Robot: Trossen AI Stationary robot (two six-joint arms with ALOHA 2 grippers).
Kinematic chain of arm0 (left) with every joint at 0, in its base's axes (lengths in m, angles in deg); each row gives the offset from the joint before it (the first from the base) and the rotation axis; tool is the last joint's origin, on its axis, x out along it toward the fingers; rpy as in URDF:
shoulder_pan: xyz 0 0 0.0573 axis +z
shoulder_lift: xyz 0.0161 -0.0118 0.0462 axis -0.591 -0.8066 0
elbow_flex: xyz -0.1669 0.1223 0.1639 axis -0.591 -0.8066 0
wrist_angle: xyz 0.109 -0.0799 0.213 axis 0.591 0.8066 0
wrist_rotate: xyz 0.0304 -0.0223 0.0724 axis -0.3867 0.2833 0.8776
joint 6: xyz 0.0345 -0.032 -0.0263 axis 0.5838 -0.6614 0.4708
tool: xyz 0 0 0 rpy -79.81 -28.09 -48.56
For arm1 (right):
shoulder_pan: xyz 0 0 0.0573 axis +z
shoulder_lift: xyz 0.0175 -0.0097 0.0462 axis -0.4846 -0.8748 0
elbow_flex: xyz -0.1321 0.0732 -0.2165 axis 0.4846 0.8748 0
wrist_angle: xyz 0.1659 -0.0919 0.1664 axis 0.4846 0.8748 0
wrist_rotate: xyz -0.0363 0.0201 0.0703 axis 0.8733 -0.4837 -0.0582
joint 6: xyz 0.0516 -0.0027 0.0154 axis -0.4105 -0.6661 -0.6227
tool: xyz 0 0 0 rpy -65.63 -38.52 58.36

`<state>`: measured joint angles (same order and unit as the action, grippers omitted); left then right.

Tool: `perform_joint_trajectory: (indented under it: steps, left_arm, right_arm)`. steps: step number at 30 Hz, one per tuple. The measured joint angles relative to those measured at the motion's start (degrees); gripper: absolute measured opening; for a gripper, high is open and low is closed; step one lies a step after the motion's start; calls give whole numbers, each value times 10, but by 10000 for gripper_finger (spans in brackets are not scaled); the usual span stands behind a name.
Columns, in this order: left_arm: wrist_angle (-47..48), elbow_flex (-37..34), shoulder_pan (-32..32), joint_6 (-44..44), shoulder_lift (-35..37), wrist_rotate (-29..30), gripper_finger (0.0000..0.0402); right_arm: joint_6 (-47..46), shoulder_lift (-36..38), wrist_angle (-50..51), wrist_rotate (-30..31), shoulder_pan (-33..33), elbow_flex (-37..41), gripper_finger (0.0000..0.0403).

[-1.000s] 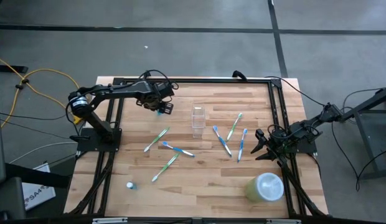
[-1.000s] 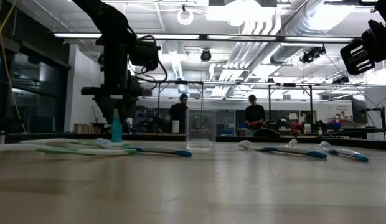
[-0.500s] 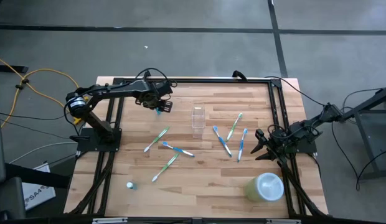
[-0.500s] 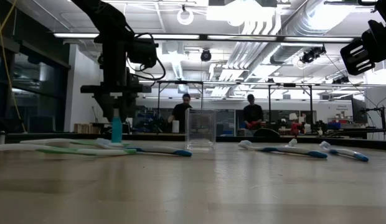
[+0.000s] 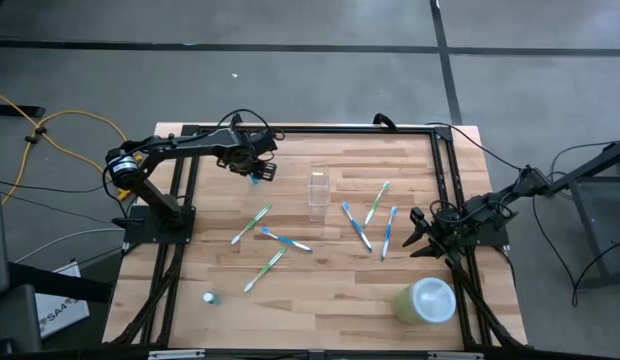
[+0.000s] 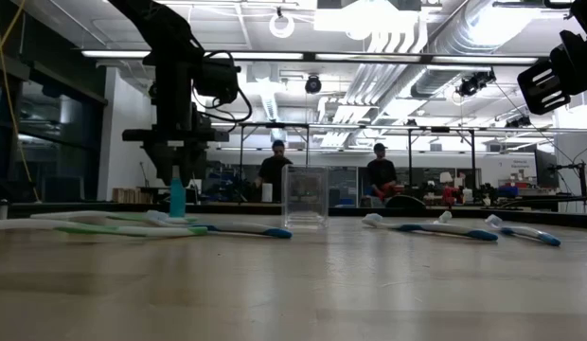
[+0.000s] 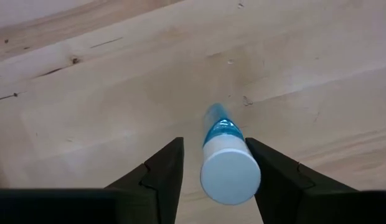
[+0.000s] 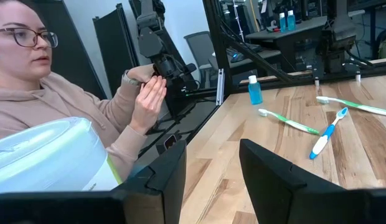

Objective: Pick & Place toothbrushing station
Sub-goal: Put the top blue mouthwash into the transparent organizer

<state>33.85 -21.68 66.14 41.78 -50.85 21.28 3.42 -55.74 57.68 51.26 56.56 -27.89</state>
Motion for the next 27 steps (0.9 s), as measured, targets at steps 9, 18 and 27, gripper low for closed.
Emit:
perform_joint_trajectory:
  steps: [9,18,27]
  left_arm:
    - [-14,0,0,7,0,0,142]
    - [-10,0,0,7,-1,0,142]
    - [-14,0,1,6,-12,-1,142]
  right_arm:
    - [0,0,0,0,0,0,142]
    - [0,0,0,0,0,0,142]
    - [0,0,0,0,0,0,142]
